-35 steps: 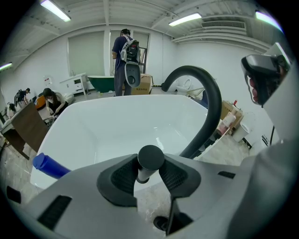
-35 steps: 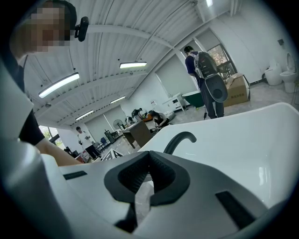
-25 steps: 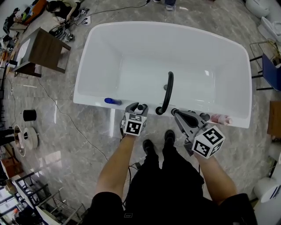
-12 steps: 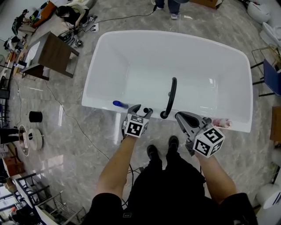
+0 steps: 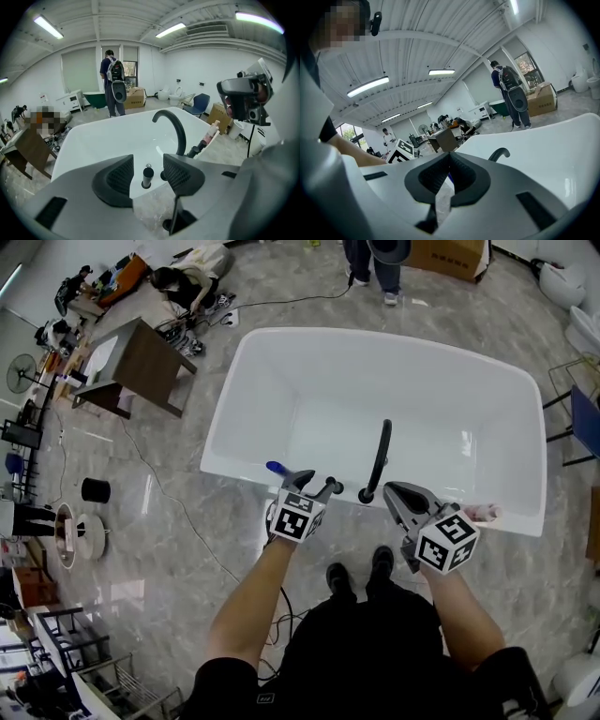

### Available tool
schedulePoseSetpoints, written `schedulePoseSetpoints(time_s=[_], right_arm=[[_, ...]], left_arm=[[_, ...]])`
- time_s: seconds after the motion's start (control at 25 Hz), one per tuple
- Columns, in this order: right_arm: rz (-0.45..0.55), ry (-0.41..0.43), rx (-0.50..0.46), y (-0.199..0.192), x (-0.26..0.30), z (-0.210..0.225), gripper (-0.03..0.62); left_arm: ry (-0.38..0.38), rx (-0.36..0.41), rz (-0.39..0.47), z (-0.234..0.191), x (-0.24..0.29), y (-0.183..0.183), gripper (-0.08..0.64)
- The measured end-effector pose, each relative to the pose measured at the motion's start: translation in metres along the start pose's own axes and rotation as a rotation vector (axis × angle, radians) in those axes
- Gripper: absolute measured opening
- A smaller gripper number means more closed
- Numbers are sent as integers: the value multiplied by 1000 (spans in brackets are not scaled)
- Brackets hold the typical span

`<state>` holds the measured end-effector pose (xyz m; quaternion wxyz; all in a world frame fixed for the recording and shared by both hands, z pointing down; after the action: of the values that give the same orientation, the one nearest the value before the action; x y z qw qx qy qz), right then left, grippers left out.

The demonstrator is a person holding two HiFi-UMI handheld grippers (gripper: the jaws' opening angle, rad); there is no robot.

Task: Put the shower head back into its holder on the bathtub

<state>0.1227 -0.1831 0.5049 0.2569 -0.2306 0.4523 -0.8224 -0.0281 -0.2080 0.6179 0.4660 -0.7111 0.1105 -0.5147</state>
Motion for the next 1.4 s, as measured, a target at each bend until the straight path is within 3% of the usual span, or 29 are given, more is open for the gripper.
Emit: schedulePoseSetpoints(time_s=[0.16,0.32,0.52,1.04,1.4], right_arm=[[8,18,-27,8,3,-9,14],[8,34,-60,13,5,-25,14],[8,48,-90,23,8,-44,14],[95,29,-178,55,20,-100,14],[131,8,-193,68,7,-117,14]], left_arm=[[12,5,73,-3,-24,22,187],[-33,0,157,1,-53,39,140],[-61,-59,273,-2,-98,56,96],[76,-71,587,-36,-220,75,40],[105,-100,682,-41,-244,94,35]])
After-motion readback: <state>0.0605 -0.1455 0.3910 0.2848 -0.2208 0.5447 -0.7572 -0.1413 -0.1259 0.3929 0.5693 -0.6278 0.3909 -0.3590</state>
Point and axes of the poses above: the fingertips, and each gripper's own axes: x forward along the fingers, z to its right, y out of its top, the point moved 1 cm from there along -x, backward along the fingers, and after that the axes turned 9 degrees about z, right-handed, at the moved point
